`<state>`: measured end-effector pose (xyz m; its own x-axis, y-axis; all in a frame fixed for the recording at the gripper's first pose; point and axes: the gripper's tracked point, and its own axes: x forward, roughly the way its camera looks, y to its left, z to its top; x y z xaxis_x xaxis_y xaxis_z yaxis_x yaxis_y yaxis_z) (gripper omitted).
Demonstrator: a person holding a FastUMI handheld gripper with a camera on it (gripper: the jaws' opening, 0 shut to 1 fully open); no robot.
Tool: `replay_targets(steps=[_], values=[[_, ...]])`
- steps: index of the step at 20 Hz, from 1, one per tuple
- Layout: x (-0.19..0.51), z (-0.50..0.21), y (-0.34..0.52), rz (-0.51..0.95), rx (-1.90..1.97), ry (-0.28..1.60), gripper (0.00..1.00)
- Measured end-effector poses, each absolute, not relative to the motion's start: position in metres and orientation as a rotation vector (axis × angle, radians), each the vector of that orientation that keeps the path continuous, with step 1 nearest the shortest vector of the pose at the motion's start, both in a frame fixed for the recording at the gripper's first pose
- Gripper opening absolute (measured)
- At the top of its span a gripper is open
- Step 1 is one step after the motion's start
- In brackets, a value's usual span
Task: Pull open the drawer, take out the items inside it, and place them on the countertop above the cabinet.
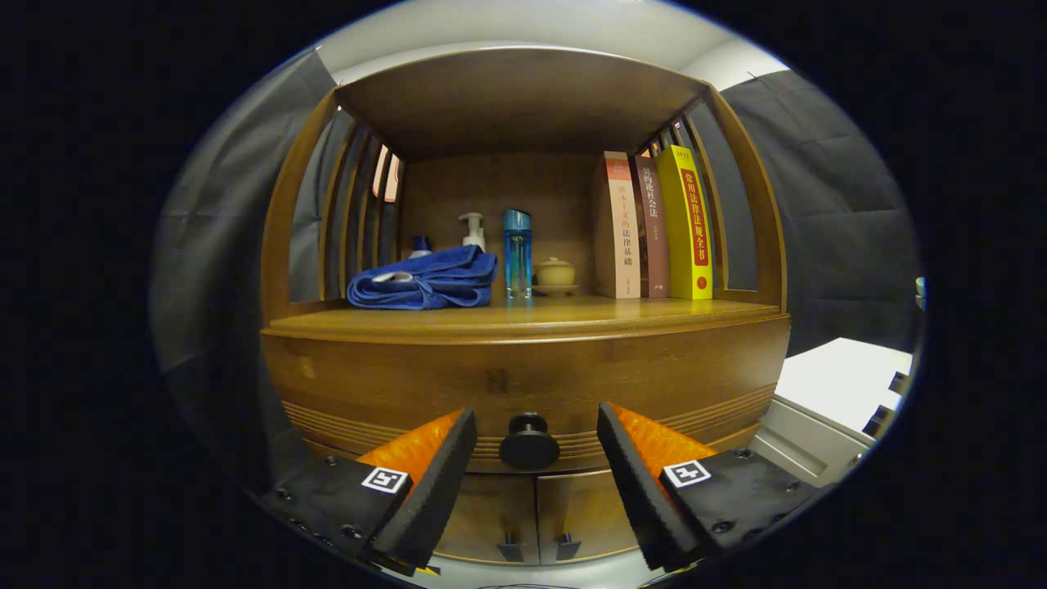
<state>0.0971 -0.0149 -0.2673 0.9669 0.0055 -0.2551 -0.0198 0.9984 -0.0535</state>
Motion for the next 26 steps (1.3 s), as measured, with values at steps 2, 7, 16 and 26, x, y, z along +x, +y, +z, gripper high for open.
replay_targets(steps=[2,7,16,26], values=[[0.101,-0.278,-0.011,0.018,-0.065,0.273,0.97],[0.115,-0.294,-0.008,0.018,-0.072,0.299,0.76],[0.122,-0.299,-0.006,0.031,-0.044,0.309,0.49],[0.089,-0.288,-0.011,0.004,-0.055,0.325,0.46]])
